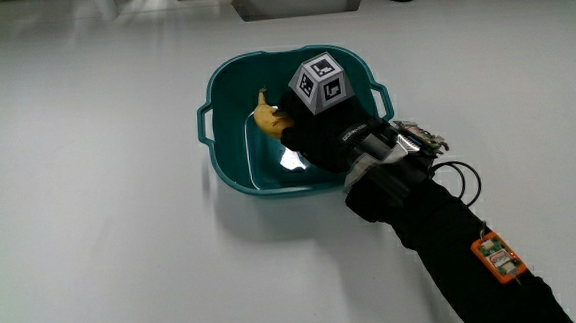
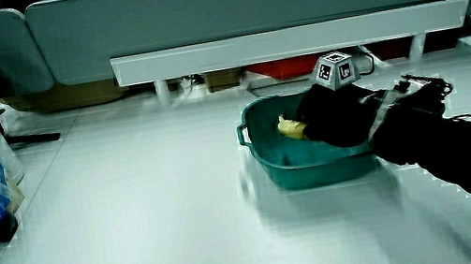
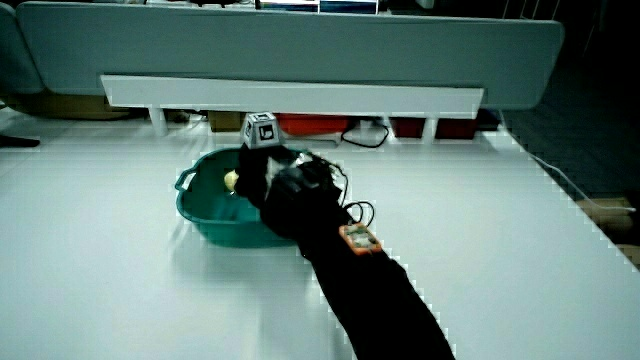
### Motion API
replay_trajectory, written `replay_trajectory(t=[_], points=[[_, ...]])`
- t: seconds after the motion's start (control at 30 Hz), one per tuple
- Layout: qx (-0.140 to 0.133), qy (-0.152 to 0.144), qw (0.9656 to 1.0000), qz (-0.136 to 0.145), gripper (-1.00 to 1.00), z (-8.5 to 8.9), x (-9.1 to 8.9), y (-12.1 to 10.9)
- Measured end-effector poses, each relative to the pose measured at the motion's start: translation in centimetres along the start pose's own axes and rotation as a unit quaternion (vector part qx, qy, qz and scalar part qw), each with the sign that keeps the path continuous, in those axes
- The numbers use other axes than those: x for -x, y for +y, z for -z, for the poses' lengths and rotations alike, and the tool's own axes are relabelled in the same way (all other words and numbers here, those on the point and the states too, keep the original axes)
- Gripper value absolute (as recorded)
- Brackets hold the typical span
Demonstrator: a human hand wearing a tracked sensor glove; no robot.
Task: Place banana into plate
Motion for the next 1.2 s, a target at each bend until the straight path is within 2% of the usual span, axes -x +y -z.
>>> replay_trajectory(t=[0.1, 0.2, 0.3, 0.4, 0.53, 0.67, 0.8, 0.9, 0.97, 1.0, 1.07, 1.13, 1.2], points=[[0.011, 0.006, 0.9999, 0.007, 0.0, 0.6, -0.2, 0.6], [0.02, -0.008, 0.9997, 0.01, 0.0, 1.1, 0.0, 0.9], [0.04, -0.006, 0.999, 0.017, 0.0, 2.1, -0.2, 1.5], [0.041, -0.005, 0.9989, 0.022, 0.0, 2.3, -0.3, 1.7], [0.061, -0.003, 0.9977, 0.029, 0.0, 3.1, -0.7, 2.2], [0.069, 0.002, 0.997, 0.036, 0.0, 3.8, -1.1, 2.4], [0.085, -0.004, 0.9955, 0.042, 0.0, 4.6, -1.5, 2.5], [0.085, 0.0, 0.9957, 0.038, 0.0, 4.5, -1.5, 2.5], [0.092, -0.003, 0.9948, 0.045, 0.0, 4.9, -1.8, 2.8], [0.087, -0.007, 0.9951, 0.047, 0.0, 4.6, -1.7, 2.6], [0.099, -0.002, 0.9938, 0.05, 0.0, 5.2, -2.0, 2.9], [0.097, -0.003, 0.9941, 0.048, 0.0, 4.9, -1.9, 2.7], [0.108, 0.001, 0.993, 0.048, 0.0, 5.1, -2.0, 2.9]])
